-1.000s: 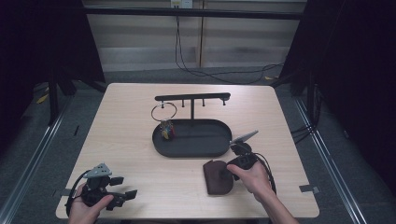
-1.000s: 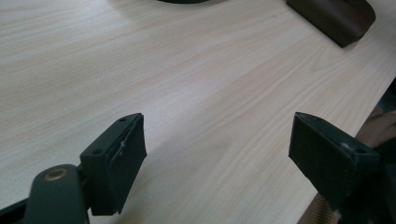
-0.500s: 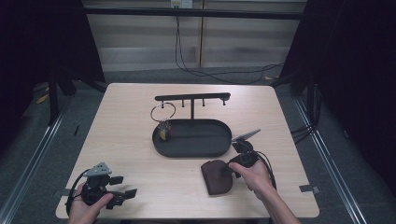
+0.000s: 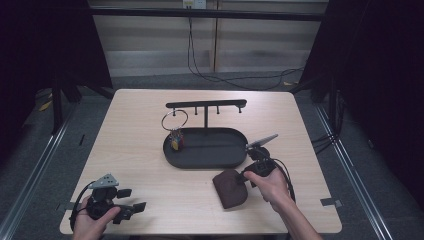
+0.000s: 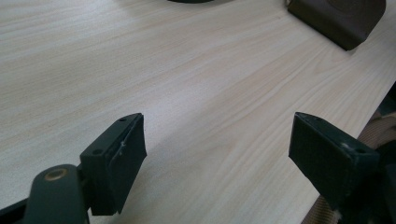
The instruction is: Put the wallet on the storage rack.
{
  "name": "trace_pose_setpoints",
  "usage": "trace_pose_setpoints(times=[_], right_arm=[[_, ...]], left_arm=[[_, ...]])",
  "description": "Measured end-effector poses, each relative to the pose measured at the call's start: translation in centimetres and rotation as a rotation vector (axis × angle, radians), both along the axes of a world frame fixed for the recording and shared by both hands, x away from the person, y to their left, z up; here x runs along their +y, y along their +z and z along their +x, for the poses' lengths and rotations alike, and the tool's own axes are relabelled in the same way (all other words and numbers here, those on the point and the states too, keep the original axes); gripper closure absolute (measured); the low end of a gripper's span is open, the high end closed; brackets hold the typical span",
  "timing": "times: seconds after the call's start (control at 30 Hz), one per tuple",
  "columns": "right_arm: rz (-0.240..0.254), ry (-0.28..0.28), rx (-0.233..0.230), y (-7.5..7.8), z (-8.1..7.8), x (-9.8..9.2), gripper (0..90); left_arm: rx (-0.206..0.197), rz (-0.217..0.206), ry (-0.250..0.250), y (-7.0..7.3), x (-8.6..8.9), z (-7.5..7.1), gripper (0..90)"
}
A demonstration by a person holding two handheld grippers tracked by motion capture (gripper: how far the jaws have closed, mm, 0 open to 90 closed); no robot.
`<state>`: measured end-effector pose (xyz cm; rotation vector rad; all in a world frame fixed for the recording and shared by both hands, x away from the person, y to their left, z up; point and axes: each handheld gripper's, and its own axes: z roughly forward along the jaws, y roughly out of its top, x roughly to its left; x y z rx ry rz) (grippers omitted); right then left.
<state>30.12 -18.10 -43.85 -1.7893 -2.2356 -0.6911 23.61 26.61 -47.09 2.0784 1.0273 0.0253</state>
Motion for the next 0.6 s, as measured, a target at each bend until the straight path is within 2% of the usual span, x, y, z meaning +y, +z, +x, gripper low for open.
trace_pose_setpoints(times=[0.07, 0.17, 0.3, 0.6], right_arm=[[-0.027, 0.017, -0.012, 0.4, 0.0, 0.2, 81.1], [-0.034, 0.025, -0.016, 0.7, 0.0, 0.5, 81.6], [-0.052, 0.036, -0.019, 1.2, 0.0, 0.9, 82.3], [-0.131, 0.066, -0.028, 2.9, 0.5, 1.7, 83.6]], left_arm=[[-0.001, 0.0, -0.002, 0.0, 0.0, 0.0, 18.8], [-0.004, -0.003, 0.001, 0.1, 0.0, -0.1, 18.8], [0.016, -0.028, -0.001, 0.0, 0.1, -0.1, 18.8], [0.021, -0.026, -0.011, 0.1, 0.2, 0.0, 18.8]])
